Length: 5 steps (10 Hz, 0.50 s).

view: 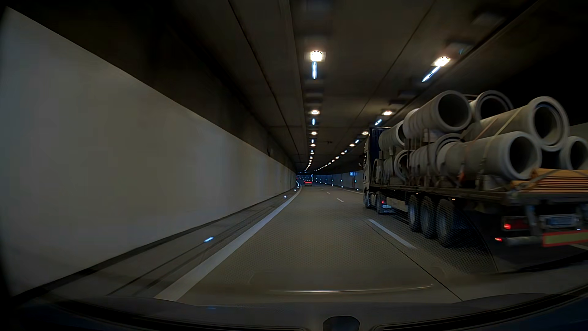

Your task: Follow the waypoints while adhering to traffic rules and regulations

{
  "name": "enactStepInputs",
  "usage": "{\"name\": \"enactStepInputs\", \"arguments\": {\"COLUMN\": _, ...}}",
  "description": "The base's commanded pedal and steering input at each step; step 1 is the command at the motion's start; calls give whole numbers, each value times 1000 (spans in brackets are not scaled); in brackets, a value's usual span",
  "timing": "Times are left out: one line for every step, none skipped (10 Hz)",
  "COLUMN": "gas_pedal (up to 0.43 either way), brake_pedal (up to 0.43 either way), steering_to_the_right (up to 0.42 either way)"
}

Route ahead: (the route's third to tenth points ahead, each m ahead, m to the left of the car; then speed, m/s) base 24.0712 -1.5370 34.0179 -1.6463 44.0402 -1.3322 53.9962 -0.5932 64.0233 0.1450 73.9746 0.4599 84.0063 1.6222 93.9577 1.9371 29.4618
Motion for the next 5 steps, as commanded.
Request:
{"name": "enactStepInputs", "arguments": {"gas_pedal": 150, "brake_pedal": 0, "steering_to_the_right": -3}}
{"name": "enactStepInputs", "arguments": {"gas_pedal": 150, "brake_pedal": 0, "steering_to_the_right": -3}}
{"name": "enactStepInputs", "arguments": {"gas_pedal": 150, "brake_pedal": 0, "steering_to_the_right": -2}}
{"name": "enactStepInputs", "arguments": {"gas_pedal": 150, "brake_pedal": 0, "steering_to_the_right": -2}}
{"name": "enactStepInputs", "arguments": {"gas_pedal": 138, "brake_pedal": 0, "steering_to_the_right": -1}}
